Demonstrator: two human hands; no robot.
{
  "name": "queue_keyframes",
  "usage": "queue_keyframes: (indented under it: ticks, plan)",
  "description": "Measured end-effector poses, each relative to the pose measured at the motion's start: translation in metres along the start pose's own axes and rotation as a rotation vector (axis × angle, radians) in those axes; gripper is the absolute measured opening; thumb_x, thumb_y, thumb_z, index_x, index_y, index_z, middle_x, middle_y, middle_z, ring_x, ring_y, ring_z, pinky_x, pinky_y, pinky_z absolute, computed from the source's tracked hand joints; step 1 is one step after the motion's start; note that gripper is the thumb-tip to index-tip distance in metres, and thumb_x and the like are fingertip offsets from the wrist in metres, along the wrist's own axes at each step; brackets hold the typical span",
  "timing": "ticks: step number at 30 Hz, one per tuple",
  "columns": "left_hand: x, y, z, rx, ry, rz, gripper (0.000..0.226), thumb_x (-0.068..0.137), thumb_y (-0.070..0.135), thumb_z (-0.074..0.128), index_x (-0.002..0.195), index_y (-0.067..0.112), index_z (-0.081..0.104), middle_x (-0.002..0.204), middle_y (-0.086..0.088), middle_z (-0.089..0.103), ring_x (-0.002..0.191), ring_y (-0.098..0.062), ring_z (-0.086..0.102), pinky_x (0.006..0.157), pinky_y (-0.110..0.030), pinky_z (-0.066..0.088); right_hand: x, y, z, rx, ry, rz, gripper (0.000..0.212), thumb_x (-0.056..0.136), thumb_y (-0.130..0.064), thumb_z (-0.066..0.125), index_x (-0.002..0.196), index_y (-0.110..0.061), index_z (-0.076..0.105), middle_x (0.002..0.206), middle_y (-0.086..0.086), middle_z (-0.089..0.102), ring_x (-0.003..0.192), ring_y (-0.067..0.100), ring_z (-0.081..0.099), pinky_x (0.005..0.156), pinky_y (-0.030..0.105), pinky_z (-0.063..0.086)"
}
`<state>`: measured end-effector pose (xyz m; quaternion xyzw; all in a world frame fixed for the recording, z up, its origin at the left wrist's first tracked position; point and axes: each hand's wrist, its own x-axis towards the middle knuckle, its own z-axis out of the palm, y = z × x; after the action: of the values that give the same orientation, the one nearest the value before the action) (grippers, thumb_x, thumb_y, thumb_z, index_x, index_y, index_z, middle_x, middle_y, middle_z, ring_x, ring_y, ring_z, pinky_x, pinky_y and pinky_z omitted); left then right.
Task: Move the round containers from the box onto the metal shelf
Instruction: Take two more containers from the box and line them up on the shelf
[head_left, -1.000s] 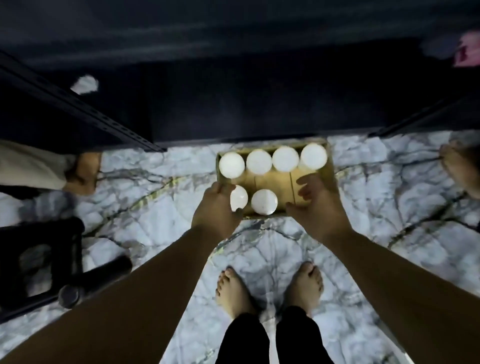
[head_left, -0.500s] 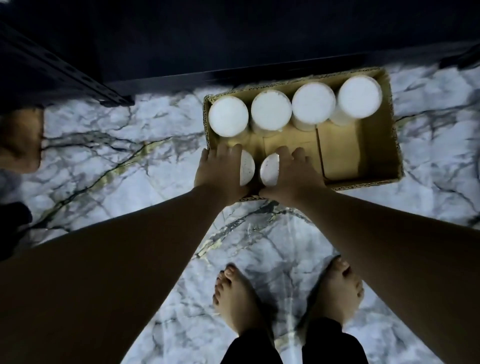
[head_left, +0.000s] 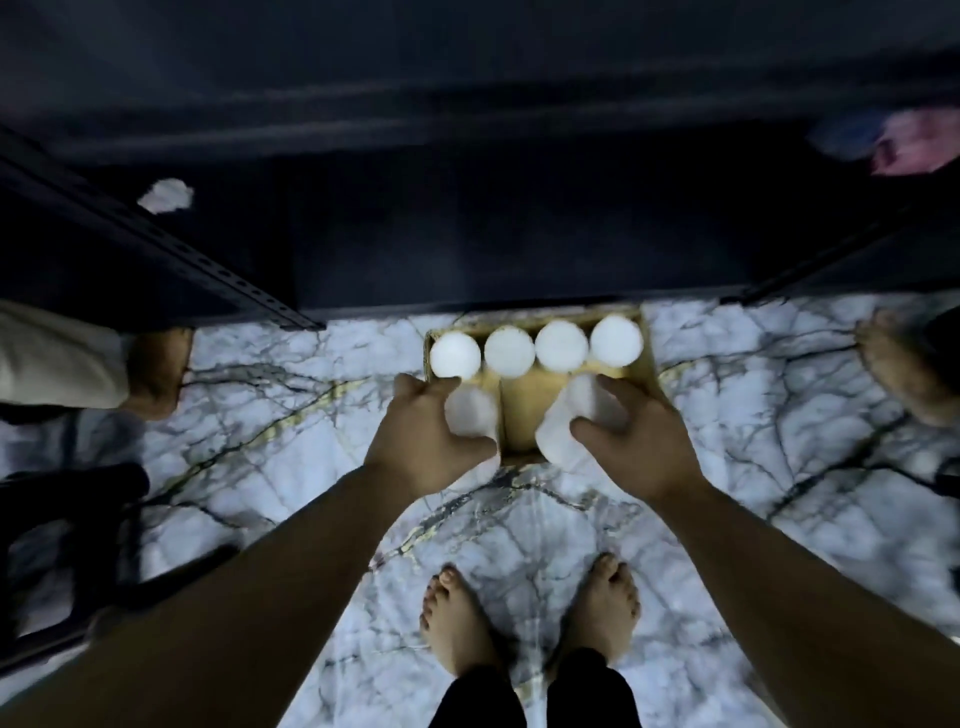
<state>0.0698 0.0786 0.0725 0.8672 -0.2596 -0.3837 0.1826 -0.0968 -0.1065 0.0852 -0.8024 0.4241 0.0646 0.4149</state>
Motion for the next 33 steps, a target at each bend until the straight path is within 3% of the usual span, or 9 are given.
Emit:
queue_keyframes:
  ticks: [1, 3, 6, 10, 13, 17, 23, 28, 33]
  plan:
    - [-0.018, 0.018, -0.022, -0.043, -0.007, 0.020, 0.065, 0.056, 0.062, 0.062, 0.113, 0.030, 0.061, 0.111, -0.005, 0.053, 0.107, -0.007, 0.034, 0.077, -0.009, 0.037, -0.015, -0.017, -0.024, 0.005, 0.009, -0.026, 0.044, 0.084, -0.023, 0.076, 0.125, -0.013, 0.067, 0.111, -0.004, 0.066, 0.118, 0.011, 0.051, 0.092, 0.011, 0.034]
    - [-0.055, 0.057, -0.067, -0.120, 0.026, 0.072, 0.056, 0.056, 0.060, 0.061, 0.104, 0.031, 0.063, 0.102, 0.001, 0.055, 0.109, -0.004, 0.037, 0.074, -0.002, 0.035, -0.046, -0.055, -0.070, -0.001, 0.043, -0.056, 0.041, 0.084, -0.032, 0.073, 0.123, -0.017, 0.069, 0.111, -0.005, 0.068, 0.112, 0.012, 0.057, 0.087, 0.013, 0.038]
    - [-0.115, 0.113, -0.135, -0.189, 0.128, 0.142, 0.057, 0.066, 0.046, 0.077, 0.120, 0.034, 0.063, 0.106, 0.016, 0.050, 0.106, -0.006, 0.049, 0.079, -0.009, 0.036, -0.093, -0.109, -0.131, 0.040, 0.106, -0.089, 0.046, 0.079, -0.051, 0.068, 0.119, -0.029, 0.072, 0.115, -0.016, 0.065, 0.111, 0.009, 0.060, 0.094, 0.026, 0.047]
    - [-0.184, 0.166, -0.210, -0.233, 0.253, 0.253, 0.053, 0.060, 0.062, 0.070, 0.109, 0.043, 0.066, 0.113, 0.019, 0.055, 0.106, 0.006, 0.054, 0.084, -0.006, 0.036, -0.150, -0.183, -0.201, 0.141, 0.184, -0.194, 0.040, 0.072, -0.061, 0.069, 0.104, -0.036, 0.073, 0.107, -0.019, 0.062, 0.102, -0.003, 0.059, 0.091, 0.017, 0.045]
    - [-0.232, 0.194, -0.256, -0.270, 0.327, 0.291, 0.046, 0.063, 0.058, 0.078, 0.105, 0.043, 0.069, 0.116, 0.020, 0.056, 0.109, 0.007, 0.054, 0.084, 0.000, 0.034, -0.186, -0.233, -0.244, 0.168, 0.227, -0.277, 0.033, 0.072, -0.054, 0.075, 0.101, -0.036, 0.072, 0.107, -0.015, 0.060, 0.101, -0.006, 0.058, 0.084, 0.006, 0.040]
    - [-0.281, 0.223, -0.303, -0.304, 0.409, 0.310, 0.040, 0.068, 0.047, 0.087, 0.104, 0.040, 0.072, 0.113, 0.020, 0.053, 0.107, 0.009, 0.054, 0.081, 0.002, 0.034, -0.224, -0.289, -0.288, 0.235, 0.308, -0.352, 0.027, 0.070, -0.046, 0.082, 0.093, -0.041, 0.069, 0.108, -0.008, 0.058, 0.099, -0.003, 0.059, 0.078, 0.006, 0.040]
    - [-0.324, 0.245, -0.349, -0.369, 0.534, 0.438, 0.042, 0.064, 0.048, 0.090, 0.102, 0.037, 0.075, 0.116, 0.014, 0.055, 0.110, 0.005, 0.055, 0.084, 0.001, 0.037, -0.260, -0.345, -0.318, 0.283, 0.378, -0.462, 0.032, 0.072, -0.041, 0.086, 0.099, -0.036, 0.069, 0.114, -0.010, 0.053, 0.105, -0.002, 0.056, 0.081, 0.009, 0.041]
    - [-0.339, 0.276, -0.397, -0.379, 0.608, 0.593, 0.052, 0.057, 0.063, 0.080, 0.103, 0.039, 0.075, 0.116, 0.017, 0.056, 0.112, 0.004, 0.056, 0.088, -0.001, 0.038, -0.264, -0.385, -0.345, 0.320, 0.449, -0.609, 0.045, 0.063, -0.061, 0.076, 0.101, -0.037, 0.070, 0.118, -0.014, 0.055, 0.112, -0.001, 0.056, 0.087, 0.004, 0.039]
    - [-0.334, 0.319, -0.455, -0.328, 0.719, 0.693, 0.047, 0.062, 0.056, 0.084, 0.105, 0.040, 0.074, 0.124, 0.019, 0.056, 0.119, 0.007, 0.053, 0.094, -0.002, 0.034, -0.245, -0.430, -0.397, 0.304, 0.512, -0.735, 0.044, 0.064, -0.061, 0.076, 0.102, -0.039, 0.070, 0.126, -0.019, 0.054, 0.120, -0.003, 0.053, 0.091, 0.002, 0.035]
